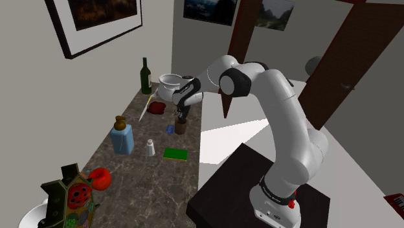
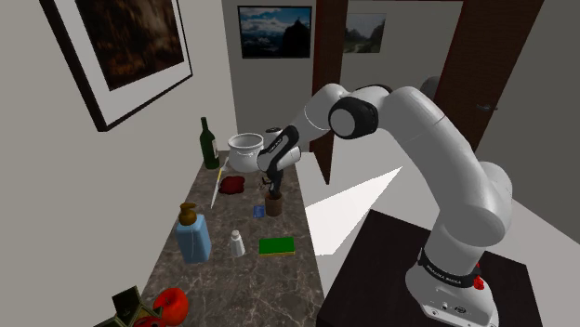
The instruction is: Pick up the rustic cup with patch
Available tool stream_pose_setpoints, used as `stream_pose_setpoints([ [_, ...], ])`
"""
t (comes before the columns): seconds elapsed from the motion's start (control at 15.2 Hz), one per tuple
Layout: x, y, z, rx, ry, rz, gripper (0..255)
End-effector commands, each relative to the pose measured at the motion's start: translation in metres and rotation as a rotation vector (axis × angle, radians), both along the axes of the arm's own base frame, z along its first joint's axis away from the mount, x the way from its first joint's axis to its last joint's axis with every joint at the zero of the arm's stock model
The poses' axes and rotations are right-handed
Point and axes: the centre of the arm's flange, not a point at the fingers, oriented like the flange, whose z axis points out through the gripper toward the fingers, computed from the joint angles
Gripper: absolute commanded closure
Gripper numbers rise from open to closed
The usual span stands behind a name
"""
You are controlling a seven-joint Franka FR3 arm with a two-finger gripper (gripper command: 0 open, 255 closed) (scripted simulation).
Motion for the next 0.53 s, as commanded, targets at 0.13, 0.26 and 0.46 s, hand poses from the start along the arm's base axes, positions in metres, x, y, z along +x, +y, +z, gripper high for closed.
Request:
stream_pose_setpoints([
  [0.13, 0.0, 0.0, 0.0, 0.0, 0.0, 0.0, 255],
  [0.26, 0.0, 0.0, 0.011, 0.0, 0.0, 0.0, 255],
  [0.46, 0.0, 0.0, 0.027, 0.0, 0.0, 0.0, 255],
])
